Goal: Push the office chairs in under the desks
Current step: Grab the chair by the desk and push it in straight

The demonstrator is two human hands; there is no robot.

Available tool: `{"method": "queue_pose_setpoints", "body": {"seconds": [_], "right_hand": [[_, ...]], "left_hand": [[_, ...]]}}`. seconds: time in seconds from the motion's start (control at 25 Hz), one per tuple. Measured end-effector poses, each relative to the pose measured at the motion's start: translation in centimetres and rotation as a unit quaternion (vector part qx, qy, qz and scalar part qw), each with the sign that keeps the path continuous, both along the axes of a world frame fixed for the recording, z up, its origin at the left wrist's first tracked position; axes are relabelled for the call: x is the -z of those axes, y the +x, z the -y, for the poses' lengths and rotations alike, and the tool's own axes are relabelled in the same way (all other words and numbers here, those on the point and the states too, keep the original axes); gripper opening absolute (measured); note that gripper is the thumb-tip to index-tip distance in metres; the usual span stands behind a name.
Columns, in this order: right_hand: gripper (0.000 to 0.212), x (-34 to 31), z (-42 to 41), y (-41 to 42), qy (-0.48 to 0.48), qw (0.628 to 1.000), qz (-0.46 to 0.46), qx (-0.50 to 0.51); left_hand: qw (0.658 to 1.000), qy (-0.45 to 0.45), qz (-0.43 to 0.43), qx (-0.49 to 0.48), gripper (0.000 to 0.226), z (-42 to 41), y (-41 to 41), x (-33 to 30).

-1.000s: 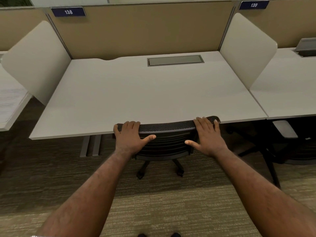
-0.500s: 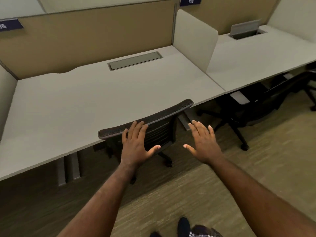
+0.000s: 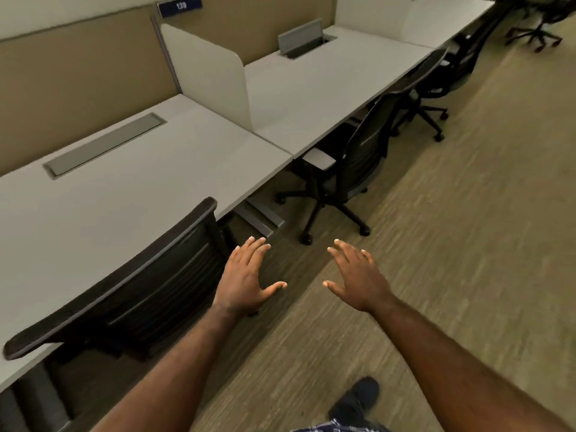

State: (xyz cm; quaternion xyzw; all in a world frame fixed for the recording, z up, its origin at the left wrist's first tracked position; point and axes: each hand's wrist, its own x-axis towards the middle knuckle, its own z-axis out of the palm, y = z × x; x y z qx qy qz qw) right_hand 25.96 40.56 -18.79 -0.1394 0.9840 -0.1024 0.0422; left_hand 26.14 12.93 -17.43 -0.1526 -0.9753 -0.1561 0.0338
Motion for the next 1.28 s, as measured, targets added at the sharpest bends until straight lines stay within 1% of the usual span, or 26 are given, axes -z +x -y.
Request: {"method": "queue_pose_setpoints", "body": {"seconds": [0.2,0.36,0.48,0.6,0.76,0.88,1.0,1.16,1.28], "right_hand": [[0.081,-0.2,-11.2,-3.9,-0.004,1.0,0.007,0.03],[0.08,-1.0,-19.4,-7.3,-0.001,0.998,0.005,0.058],[0.08,-1.5,-23.5,-10.0,0.004,0.997,-0.003,0.074],[0.08,-1.8,-26.0,-13.8,-0.001,0.996,-0.022,0.086],[0.082,-2.3,-28.1,-19.8,0.001,0.993,-0.071,0.091],[0.083,-2.8,-29.8,-25.4,0.025,0.989,-0.115,0.093],[0.082,-4.3,-31.7,-32.1,0.022,0.986,-0.141,0.092],[0.083,-6.6,-33.8,-40.3,0.006,0.981,-0.162,0.111],[0.084,-7.6,-35.6,-45.4,-0.005,0.981,-0.161,0.111]], "left_hand": [[0.998,-0.017,0.002,0.056,0.095,-11.7,-7.1,-0.6],[0.998,-0.003,-0.009,0.066,0.094,-20.0,-12.2,-1.8],[0.997,0.002,-0.019,0.075,0.095,-24.2,-15.4,-2.5],[0.997,-0.002,-0.031,0.077,0.097,-27.3,-19.6,-3.3],[0.997,0.014,-0.038,0.06,0.1,-30.1,-26.2,-4.0],[0.995,0.057,-0.083,0.023,0.104,-31.4,-32.5,-5.2],[0.992,0.088,-0.094,-0.011,0.105,-32.4,-39.6,-7.4],[0.992,0.078,-0.103,0.005,0.102,-34.8,-46.8,-9.9],[0.994,0.067,-0.092,-0.003,0.103,-37.2,-50.0,-10.2]]}}
